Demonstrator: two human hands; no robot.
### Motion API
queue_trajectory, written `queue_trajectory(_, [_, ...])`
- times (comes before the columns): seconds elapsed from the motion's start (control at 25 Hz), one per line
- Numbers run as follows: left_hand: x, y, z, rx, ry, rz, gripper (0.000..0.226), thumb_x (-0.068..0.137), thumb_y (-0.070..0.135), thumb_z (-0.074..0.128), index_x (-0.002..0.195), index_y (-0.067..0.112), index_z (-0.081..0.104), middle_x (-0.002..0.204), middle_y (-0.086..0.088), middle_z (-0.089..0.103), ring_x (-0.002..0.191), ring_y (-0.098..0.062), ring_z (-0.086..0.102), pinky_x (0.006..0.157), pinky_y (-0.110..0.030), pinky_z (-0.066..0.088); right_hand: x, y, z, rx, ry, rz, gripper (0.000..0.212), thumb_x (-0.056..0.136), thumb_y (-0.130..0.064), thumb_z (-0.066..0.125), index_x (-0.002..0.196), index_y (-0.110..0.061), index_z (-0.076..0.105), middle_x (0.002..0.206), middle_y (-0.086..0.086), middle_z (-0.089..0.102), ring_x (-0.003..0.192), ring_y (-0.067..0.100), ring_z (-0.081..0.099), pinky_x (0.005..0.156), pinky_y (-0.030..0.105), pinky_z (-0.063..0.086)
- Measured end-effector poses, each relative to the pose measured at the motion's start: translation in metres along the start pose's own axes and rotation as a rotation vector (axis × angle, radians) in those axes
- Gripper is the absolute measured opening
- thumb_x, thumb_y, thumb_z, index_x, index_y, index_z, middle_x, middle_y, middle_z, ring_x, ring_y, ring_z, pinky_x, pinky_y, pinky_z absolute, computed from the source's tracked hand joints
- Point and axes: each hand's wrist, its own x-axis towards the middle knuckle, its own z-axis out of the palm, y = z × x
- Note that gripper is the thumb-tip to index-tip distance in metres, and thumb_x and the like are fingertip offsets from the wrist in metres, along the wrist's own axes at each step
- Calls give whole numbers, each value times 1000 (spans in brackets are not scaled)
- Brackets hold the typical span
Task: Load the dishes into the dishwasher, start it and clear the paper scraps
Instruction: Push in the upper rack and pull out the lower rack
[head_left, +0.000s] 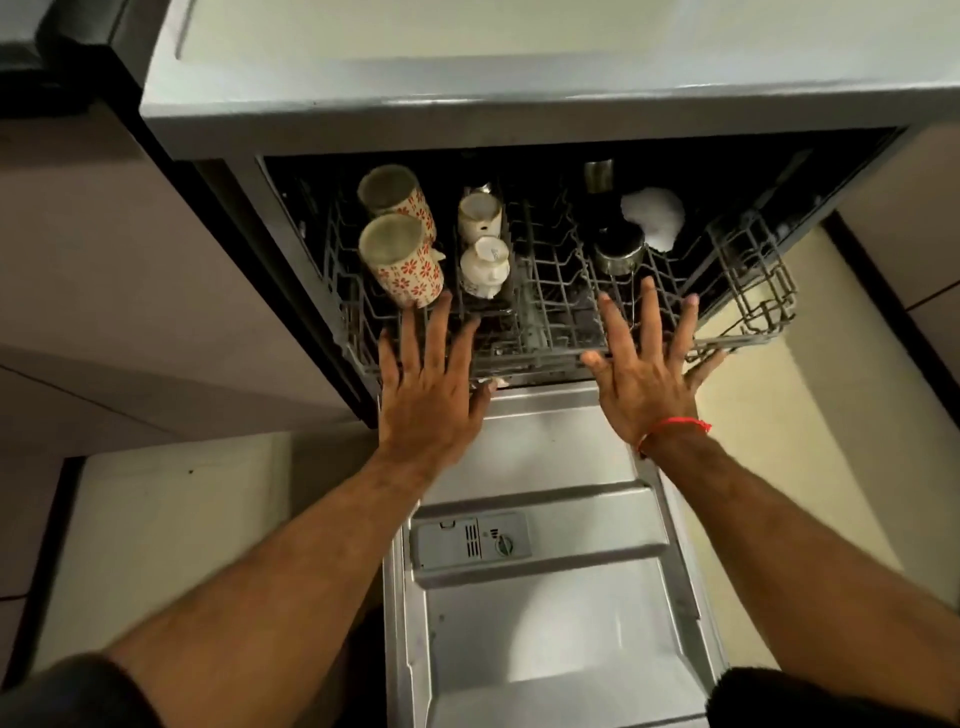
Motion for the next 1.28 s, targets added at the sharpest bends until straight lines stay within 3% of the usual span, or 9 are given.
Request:
queue_trajectory(0.24, [84, -26, -1, -30, -116, -45, 94, 89, 69, 50, 160, 25, 7, 167, -11, -6, 152, -42, -6, 117, -66, 1, 71, -29, -5, 65, -2, 43, 61, 97, -66, 15, 152, -48, -6, 163, -2, -23, 143, 45, -29, 106, 80, -4])
queue_trajectory(0.52, [79, -21, 8, 9, -33, -52, 100, 85, 72, 52, 160, 25, 4, 167, -15, -9, 152, -44, -9, 116, -69, 3, 75, -22, 3, 84, 14, 0, 63, 97, -67, 17, 152, -48, -8, 162, 1, -25, 143, 47, -29, 111, 73, -9])
queue_trajectory(0.76, [75, -23, 8, 18, -7, -31, 102, 84, 68, 58, 160, 19, 11, 167, -15, -3, 152, -42, -9, 118, -68, 1, 71, -18, 4, 139, 53, -43, 65, 96, -68, 21, 154, -45, 2, 165, -2, -15, 145, 43, -27, 111, 71, -13])
queue_trajectory(0.96, [40, -27, 24, -149, 223, 79, 92, 88, 51, 65, 156, 12, 16, 164, -23, 7, 152, -45, 4, 122, -61, 5, 37, -15, 31, 440, 401, -78, 66, 102, -43, 48, 156, -19, 20, 165, 14, 1, 151, 38, -5, 120, 62, 8])
queue_trajectory(1.04, [4, -33, 48, -221, 221, 136, 89, 87, 48, 67, 152, 14, 17, 161, -22, 9, 150, -44, 13, 120, -61, 15, 7, -12, 62, 581, 438, -14, 70, 96, -40, 60, 153, -15, 27, 162, 18, 8, 151, 33, 7, 121, 51, 18])
queue_trajectory(1.16, [-30, -41, 89, -330, -17, -90, 95, 84, 61, 64, 155, 22, 14, 162, -15, 10, 146, -39, 23, 112, -60, 28, -16, -17, 102, 851, 262, 248, 86, 85, -46, 72, 152, -19, 25, 158, 13, 14, 148, 26, 18, 120, 41, 22])
queue_trajectory(1.28, [-11, -35, 120, -727, -218, -742, 105, 78, 76, 63, 156, 29, 13, 161, -11, 16, 141, -39, 31, 112, -56, 35, 7, -27, 127, 1201, 36, 561, 117, 73, -58, 78, 157, -23, 4, 164, 6, 4, 150, 22, 12, 121, 42, 16])
